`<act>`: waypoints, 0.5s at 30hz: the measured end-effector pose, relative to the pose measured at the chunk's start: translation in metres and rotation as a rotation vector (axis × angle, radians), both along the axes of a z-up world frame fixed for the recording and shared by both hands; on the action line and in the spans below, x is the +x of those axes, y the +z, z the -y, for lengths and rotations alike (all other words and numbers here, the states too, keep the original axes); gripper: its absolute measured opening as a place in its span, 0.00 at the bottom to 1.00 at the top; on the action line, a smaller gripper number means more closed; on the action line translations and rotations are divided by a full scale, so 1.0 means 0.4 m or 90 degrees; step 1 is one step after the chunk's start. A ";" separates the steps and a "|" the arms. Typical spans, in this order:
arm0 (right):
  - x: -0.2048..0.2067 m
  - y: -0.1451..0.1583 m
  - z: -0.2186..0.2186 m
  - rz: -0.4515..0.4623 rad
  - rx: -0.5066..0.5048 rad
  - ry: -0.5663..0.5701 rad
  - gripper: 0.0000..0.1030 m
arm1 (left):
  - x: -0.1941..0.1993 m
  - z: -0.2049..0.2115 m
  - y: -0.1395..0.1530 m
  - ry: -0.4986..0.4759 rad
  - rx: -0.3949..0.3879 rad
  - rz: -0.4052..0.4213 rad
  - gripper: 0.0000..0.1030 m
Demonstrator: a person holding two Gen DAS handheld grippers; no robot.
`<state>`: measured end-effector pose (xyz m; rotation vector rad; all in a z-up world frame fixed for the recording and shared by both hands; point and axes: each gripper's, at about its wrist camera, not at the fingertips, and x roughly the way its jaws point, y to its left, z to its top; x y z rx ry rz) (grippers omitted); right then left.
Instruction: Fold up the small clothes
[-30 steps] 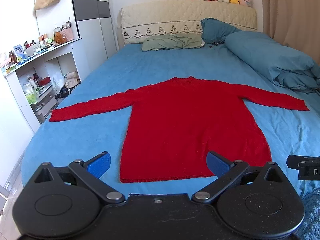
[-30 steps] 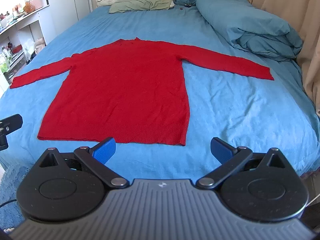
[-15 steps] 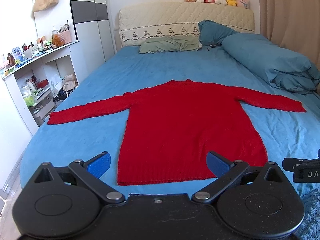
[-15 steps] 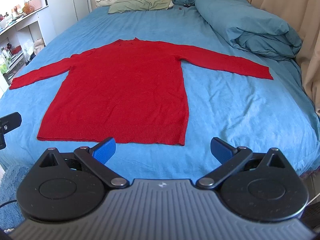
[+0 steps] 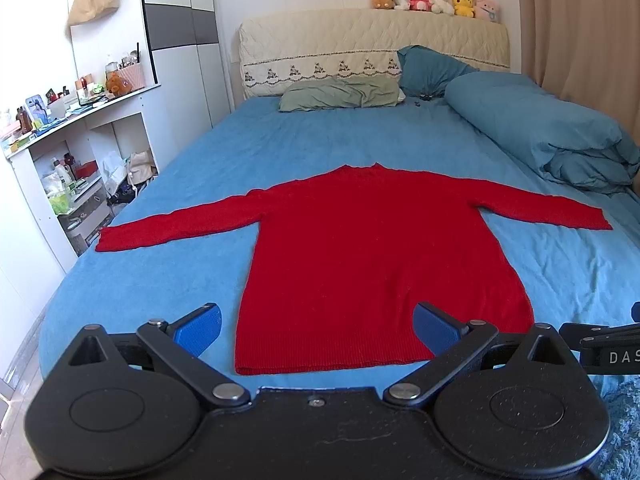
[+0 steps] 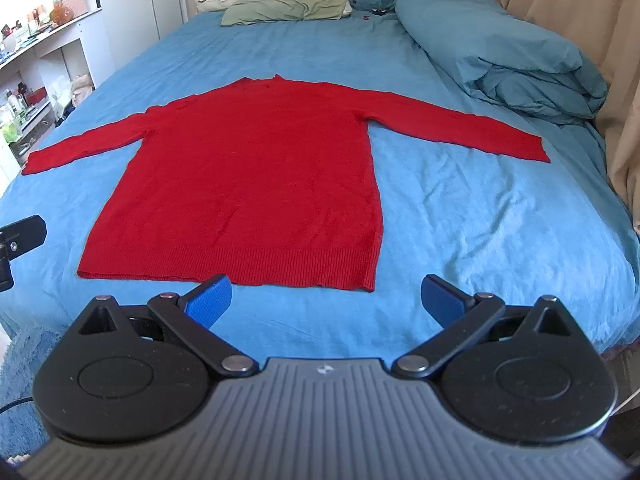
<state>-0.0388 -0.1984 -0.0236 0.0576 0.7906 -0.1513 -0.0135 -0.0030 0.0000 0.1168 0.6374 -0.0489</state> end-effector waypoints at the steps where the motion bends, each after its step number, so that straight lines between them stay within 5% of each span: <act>1: 0.000 0.000 -0.001 0.000 0.000 0.000 1.00 | -0.001 0.000 0.000 0.000 0.001 0.000 1.00; 15: 0.001 0.001 -0.003 0.000 0.001 0.000 1.00 | -0.011 0.001 0.005 -0.002 0.006 0.007 1.00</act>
